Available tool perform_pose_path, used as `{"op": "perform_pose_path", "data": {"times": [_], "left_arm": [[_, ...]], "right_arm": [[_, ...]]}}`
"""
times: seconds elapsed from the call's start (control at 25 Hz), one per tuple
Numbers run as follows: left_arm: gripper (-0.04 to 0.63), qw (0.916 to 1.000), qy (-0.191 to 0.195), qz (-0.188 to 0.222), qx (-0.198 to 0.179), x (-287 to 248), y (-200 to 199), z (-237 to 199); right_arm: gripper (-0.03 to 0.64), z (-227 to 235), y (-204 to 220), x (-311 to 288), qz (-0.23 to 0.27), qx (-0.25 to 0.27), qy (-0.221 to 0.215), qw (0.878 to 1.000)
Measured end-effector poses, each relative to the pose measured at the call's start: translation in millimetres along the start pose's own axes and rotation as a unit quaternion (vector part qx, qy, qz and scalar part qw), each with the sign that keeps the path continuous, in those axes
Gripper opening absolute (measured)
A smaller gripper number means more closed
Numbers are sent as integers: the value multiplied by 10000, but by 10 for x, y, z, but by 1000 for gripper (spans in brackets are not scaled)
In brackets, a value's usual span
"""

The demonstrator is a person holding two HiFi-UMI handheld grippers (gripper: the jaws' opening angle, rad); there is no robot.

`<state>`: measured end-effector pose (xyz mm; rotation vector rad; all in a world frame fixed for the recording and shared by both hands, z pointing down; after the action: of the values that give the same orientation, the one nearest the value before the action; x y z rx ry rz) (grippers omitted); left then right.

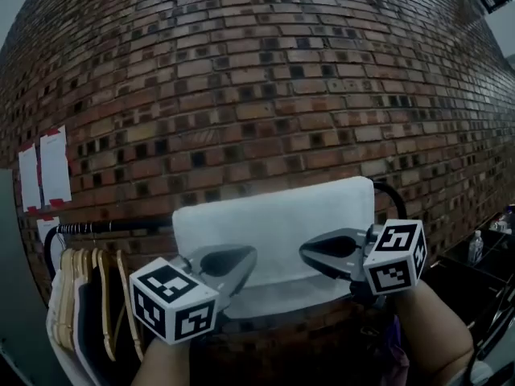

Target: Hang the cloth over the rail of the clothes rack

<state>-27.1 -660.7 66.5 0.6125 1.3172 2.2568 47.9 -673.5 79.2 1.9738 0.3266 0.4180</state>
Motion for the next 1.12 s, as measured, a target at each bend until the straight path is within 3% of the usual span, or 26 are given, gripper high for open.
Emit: {"op": "perform_pose_path", "data": {"times": [0.36,0.6,0.8,1.0,1.12], "left_arm": [[2,9926,270,-148,1174,509,995,1301],[2,9730,414,-379,2238,1079,1377,2551],[2,9594,401,-449,2756,1675,1368,3459],[2,9569,403,-790,2766,2054,1116,4063],[2,9547,471,-796,2828,2228,900,4224]], "right_arm": [[2,-1347,974,725,-72,-1318,-62,9912],[2,-2592,1498,1543,-635,-1860,77,9805],[2,-3402,1684,2241,-836,-2413,323,9663],[2,-4016,1521,2595,-820,-2820,451,9548],[2,-4300,1287,2628,-855,-2747,396,9569]]}}
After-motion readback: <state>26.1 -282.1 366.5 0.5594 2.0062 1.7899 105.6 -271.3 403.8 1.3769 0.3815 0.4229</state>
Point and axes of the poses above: the fingertips, and each gripper's own axes: x backward along the fingers, z to its right, y out of its underside, the point moved 1 cm from there along x, backward along the fingers, and after that the axes turned 6 degrees about z, right-handed, at the moved point
